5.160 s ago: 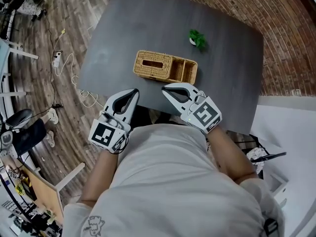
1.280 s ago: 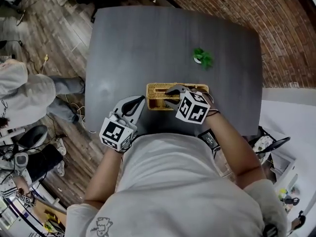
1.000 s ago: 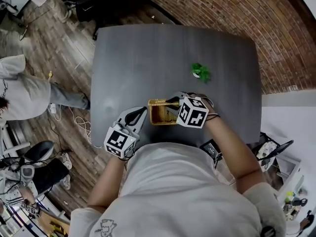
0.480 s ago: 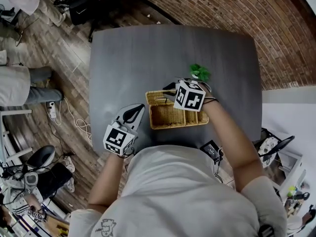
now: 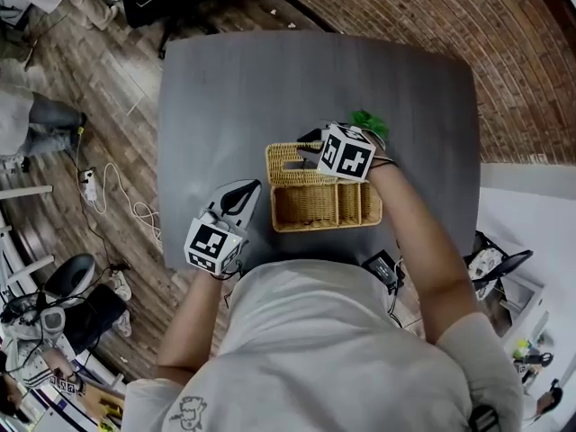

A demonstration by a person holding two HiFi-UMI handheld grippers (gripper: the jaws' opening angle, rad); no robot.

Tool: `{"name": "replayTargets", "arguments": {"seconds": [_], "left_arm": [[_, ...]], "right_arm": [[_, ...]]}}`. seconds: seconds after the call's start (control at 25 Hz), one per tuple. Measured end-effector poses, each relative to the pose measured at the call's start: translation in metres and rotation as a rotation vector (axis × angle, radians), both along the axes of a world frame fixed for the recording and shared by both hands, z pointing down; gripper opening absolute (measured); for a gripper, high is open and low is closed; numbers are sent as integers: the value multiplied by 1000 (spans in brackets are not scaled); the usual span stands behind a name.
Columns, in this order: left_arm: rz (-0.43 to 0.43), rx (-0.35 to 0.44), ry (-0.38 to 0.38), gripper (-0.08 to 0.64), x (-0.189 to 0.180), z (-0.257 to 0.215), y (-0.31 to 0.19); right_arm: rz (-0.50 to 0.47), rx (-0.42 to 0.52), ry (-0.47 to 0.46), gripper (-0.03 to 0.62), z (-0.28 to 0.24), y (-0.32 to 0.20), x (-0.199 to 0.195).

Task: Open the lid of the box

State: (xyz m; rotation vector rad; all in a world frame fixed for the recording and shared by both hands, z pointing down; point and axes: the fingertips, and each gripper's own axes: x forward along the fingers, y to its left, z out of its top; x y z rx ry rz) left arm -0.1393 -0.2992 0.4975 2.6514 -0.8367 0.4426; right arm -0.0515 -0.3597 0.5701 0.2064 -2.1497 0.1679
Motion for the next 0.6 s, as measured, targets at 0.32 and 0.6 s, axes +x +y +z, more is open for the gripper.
{"name": "replayTargets", "arguments": {"seconds": [0.32, 0.6], "left_arm": [[-20, -33, 8, 11, 0, 11, -12], [-36, -41, 0, 11, 0, 12, -12]], "right_arm": [[3, -54, 8, 66, 25, -17, 2], [-10, -69, 18, 67, 30, -18, 3]]}}
